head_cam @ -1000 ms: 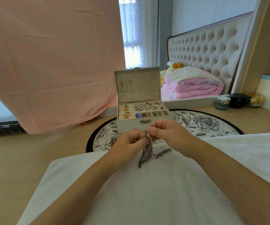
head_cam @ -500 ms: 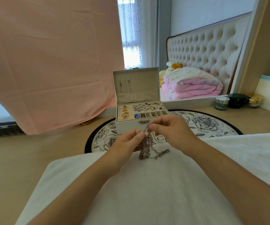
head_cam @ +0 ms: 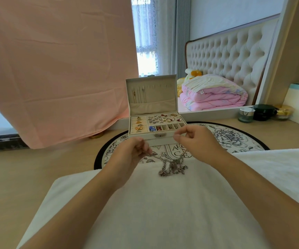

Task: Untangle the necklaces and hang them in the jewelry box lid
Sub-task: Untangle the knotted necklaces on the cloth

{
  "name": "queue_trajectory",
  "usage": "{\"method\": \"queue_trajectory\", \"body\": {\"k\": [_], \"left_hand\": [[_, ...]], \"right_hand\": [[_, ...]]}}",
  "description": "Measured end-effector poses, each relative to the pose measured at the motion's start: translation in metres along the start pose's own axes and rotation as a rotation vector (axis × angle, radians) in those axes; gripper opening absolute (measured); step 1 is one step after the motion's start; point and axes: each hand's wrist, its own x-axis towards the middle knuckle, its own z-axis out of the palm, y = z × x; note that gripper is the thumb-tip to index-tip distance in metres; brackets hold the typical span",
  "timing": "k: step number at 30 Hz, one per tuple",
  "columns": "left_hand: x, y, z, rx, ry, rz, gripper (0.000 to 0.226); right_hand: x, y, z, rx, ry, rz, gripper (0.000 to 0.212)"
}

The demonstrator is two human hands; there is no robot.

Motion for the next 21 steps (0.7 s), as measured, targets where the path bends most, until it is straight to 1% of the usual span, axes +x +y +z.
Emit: {"method": "queue_trajectory", "body": {"k": [1,2,4,6,7,9,11,13,14,16,19,20,21], "left_hand": [[0.000,0.000,-0.003,-0.043,-0.022,0.008,0.043],[0.000,0.001,-0.004,-0.061,-0.049,0.014,0.045],[0.000,0.004,-0.007,-0.025,-0.065,0.026,0.044],[-0.001,0.007,-0.009,0.098,-0.044,0.059,0.037],[-0.001,0.008,-0.009,0.151,-0.026,0.076,0.034],[-0.002,0.010,-0.008,0.204,0.003,0.105,0.034],[-0.004,0.013,-0.004,0.232,0.009,0.126,0.035],[-0.007,0.016,-0.004,0.277,-0.012,0.159,0.030],[-0.009,0.018,-0.006,0.313,-0.037,0.178,0.026],[-0.014,0.023,-0.009,0.379,-0.129,0.192,0.019],[-0.023,0.027,0.001,0.395,-0.317,0.165,0.008],[-0.025,0.026,0.009,0.409,-0.377,0.153,0.007],[-0.024,0.024,0.018,0.446,-0.424,0.133,0.013]], "right_hand": [[0.002,-0.001,0.001,0.159,0.028,0.076,0.001],[0.003,-0.001,0.002,0.346,0.021,0.161,0.007],[0.002,-0.005,0.003,0.698,-0.062,0.282,0.015],[-0.001,-0.010,0.003,0.884,-0.143,0.314,0.011],[-0.002,-0.012,0.003,0.916,-0.165,0.313,0.008],[-0.001,-0.013,0.004,0.856,-0.163,0.273,0.005],[-0.001,-0.013,0.006,0.676,-0.106,0.191,0.007],[-0.001,-0.013,0.007,0.535,-0.079,0.103,0.014],[-0.001,-0.012,0.007,0.515,-0.095,0.082,0.018],[0.000,-0.010,0.002,0.514,-0.161,0.079,0.026],[0.003,-0.004,-0.011,0.469,-0.247,0.110,0.033],[0.005,0.000,-0.014,0.454,-0.264,0.137,0.034],[0.008,0.003,-0.017,0.432,-0.267,0.174,0.036]]}}
